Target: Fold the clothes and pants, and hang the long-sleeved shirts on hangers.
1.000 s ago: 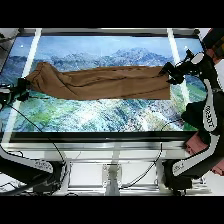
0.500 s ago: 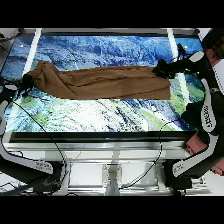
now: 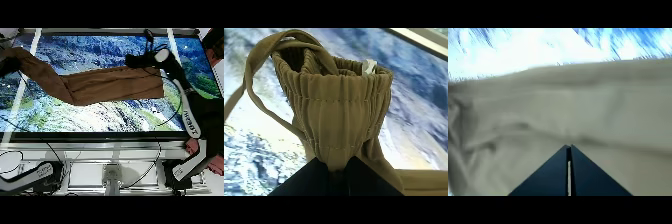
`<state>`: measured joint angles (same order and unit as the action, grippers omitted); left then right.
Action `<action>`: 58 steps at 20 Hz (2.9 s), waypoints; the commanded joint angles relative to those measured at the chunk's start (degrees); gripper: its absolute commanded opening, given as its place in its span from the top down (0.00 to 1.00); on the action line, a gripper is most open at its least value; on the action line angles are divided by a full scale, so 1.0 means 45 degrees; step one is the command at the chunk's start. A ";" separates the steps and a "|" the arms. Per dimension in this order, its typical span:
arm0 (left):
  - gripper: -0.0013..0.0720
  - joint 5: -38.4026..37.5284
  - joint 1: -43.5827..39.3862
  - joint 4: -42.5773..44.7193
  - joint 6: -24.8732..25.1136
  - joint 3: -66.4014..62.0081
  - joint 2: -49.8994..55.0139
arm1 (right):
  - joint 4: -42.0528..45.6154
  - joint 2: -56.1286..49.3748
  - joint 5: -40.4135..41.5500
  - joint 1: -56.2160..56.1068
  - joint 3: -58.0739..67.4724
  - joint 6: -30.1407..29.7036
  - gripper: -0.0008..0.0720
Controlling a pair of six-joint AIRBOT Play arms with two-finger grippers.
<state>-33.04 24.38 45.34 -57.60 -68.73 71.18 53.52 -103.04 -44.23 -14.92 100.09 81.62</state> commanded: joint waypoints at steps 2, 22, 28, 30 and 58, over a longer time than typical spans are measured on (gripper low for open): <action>0.93 -0.2395 0.0000 -0.1928 0.0627 -0.0015 -0.1962 | 0.0763 -0.0981 0.1613 -0.2220 0.0981 0.1807 0.98; 0.93 -0.5319 -0.1059 -0.4809 0.0617 0.0029 -0.0593 | 0.2637 -0.3492 -0.4648 -0.5061 0.3337 0.2608 0.98; 0.93 -0.1962 -0.5731 -0.6844 0.1389 0.0024 0.1758 | 0.3118 -0.0549 -0.7096 -0.2045 0.3337 0.1938 0.97; 0.92 -0.0714 -0.7441 -0.6849 0.1384 0.0024 0.2492 | 0.3181 0.0311 -0.7252 -0.1447 0.3337 0.1933 0.97; 0.04 -0.4352 -0.2123 -0.4726 0.2395 0.3929 0.4119 | 0.5212 0.1209 -0.8636 0.2657 0.3245 0.1273 0.97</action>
<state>-55.16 16.69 32.32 -52.01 -51.62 85.69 77.69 -97.65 -83.09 -3.01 114.67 87.33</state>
